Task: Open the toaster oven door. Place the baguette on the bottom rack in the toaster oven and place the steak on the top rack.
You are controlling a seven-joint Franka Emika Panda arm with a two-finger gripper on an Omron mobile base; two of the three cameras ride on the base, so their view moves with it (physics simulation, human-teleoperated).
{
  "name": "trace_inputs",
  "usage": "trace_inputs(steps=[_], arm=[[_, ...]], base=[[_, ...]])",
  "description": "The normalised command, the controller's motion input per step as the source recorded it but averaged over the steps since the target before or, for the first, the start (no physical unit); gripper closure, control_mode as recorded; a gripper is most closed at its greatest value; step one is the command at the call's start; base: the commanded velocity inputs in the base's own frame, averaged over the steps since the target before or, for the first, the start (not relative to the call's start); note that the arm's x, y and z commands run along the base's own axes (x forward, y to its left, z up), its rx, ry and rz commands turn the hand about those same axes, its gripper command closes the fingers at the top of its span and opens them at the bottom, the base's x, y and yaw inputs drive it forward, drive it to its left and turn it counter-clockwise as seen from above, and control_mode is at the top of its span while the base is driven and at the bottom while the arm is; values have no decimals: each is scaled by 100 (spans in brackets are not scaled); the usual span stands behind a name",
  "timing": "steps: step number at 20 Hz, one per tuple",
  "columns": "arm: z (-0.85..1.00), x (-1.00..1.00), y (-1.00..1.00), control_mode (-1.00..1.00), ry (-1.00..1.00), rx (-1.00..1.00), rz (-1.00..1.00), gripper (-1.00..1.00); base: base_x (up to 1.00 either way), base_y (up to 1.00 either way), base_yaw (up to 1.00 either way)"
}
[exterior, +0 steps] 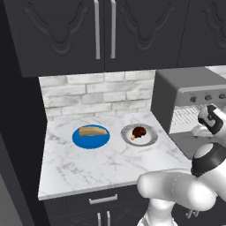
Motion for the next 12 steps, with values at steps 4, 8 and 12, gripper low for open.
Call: trace_inputs(steps=[4,8,12], arm=[[3,0,-30,-100,-22,0,61,-100],[6,12,-8,-100,-21,0,35,-100],[9,13,-4,-100,-20,0,28,-100]], base=[[0,0,0],[0,0,0],[0,0,0]])
